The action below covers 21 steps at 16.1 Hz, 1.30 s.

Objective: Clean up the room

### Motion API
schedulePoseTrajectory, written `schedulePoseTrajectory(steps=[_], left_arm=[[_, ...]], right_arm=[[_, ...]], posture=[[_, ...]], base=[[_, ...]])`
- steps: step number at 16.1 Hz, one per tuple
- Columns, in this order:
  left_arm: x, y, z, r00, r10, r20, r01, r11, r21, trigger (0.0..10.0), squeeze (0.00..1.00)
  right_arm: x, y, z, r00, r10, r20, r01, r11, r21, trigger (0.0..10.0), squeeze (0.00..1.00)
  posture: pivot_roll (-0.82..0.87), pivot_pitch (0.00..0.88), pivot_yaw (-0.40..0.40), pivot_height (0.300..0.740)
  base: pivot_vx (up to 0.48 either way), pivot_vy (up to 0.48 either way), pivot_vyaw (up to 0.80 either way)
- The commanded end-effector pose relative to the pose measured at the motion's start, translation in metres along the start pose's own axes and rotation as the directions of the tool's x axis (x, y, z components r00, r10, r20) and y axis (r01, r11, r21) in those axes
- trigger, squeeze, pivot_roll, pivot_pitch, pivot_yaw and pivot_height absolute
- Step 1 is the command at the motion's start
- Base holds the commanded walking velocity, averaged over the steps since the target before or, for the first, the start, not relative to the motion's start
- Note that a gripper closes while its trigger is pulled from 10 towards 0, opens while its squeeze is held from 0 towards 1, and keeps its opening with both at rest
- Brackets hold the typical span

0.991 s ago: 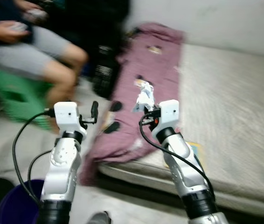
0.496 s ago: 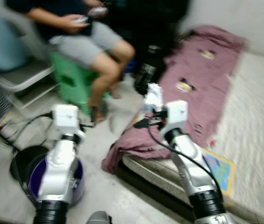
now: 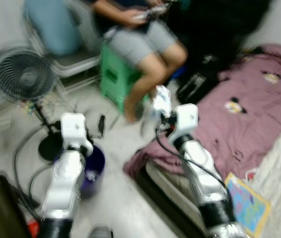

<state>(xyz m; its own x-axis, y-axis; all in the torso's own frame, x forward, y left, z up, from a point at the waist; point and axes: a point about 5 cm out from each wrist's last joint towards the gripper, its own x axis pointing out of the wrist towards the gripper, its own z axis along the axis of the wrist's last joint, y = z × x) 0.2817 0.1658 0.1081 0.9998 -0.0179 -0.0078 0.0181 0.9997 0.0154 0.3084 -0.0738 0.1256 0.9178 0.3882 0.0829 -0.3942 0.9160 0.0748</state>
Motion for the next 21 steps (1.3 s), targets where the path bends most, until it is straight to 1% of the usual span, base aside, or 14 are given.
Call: schedulePoseTrajectory(steps=[1, 3, 5, 6, 11, 17, 19, 21], left_arm=[[0.001, -0.004, 0.007, 1.0, -0.008, 0.026, 0.008, 1.0, -0.009, 10.0, 0.0], [0.001, -0.004, 0.008, 0.999, -0.001, 0.035, 0.001, 1.0, 0.012, 10.0, 0.0], [0.002, -0.005, 0.009, 0.999, -0.006, 0.038, 0.006, 1.0, 0.012, 10.0, 0.0], [0.004, -0.006, 0.01, 0.999, -0.026, 0.044, 0.025, 1.0, 0.007, 10.0, 0.0], [0.005, -0.009, 0.014, 0.997, -0.048, 0.059, 0.048, 0.999, 0.001, 10.0, 0.0], [0.006, -0.016, 0.016, 0.994, -0.091, 0.065, 0.093, 0.995, -0.023, 10.0, 0.0], [0.005, -0.017, 0.016, 0.993, -0.102, 0.066, 0.106, 0.993, -0.048, 10.0, 0.0], [0.004, -0.017, 0.016, 0.992, -0.108, 0.071, 0.112, 0.993, -0.048, 10.0, 0.0]], right_arm=[[0.001, -0.002, 0.003, 1.0, 0.007, 0.01, -0.007, 1.0, -0.017, 10.0, 0.0], [0.002, -0.002, 0.003, 1.0, 0.012, 0.01, -0.011, 1.0, -0.019, 10.0, 0.0], [0.003, -0.003, 0.003, 1.0, 0.012, 0.011, -0.012, 1.0, -0.019, 10.0, 0.0], [0.003, -0.003, 0.003, 1.0, 0.011, 0.012, -0.01, 1.0, -0.02, 10.0, 0.0], [0.002, -0.002, 0.002, 1.0, -0.002, 0.013, 0.002, 1.0, -0.014, 10.0, 0.0], [0.002, -0.003, 0.001, 1.0, -0.013, 0.012, 0.013, 1.0, -0.008, 10.0, 0.0], [0.002, -0.004, 0.0, 1.0, -0.026, 0.008, 0.026, 1.0, -0.015, 10.0, 0.0], [0.002, -0.004, 0.0, 1.0, -0.026, 0.007, 0.026, 1.0, -0.015, 10.0, 0.0]], posture=[[0.05, 0.0, -0.058, 0.74], [0.05, 0.0, -0.059, 0.74], [0.05, 0.0, -0.056, 0.74], [0.05, 0.0, -0.053, 0.74], [0.04, 0.0, -0.039, 0.74], [0.04, 0.0, -0.033, 0.74], [0.03, 0.0, -0.034, 0.74], [0.04, 0.0, -0.034, 0.74]], base=[[0.0, 0.0, 0.8], [0.0, 0.0, 0.8], [0.0, 0.0, 0.8], [0.0, 0.0, 0.8], [0.0, 0.0, 0.8], [0.0, 0.0, 0.8], [0.0, 0.0, 0.0], [0.0, 0.0, 0.0]])
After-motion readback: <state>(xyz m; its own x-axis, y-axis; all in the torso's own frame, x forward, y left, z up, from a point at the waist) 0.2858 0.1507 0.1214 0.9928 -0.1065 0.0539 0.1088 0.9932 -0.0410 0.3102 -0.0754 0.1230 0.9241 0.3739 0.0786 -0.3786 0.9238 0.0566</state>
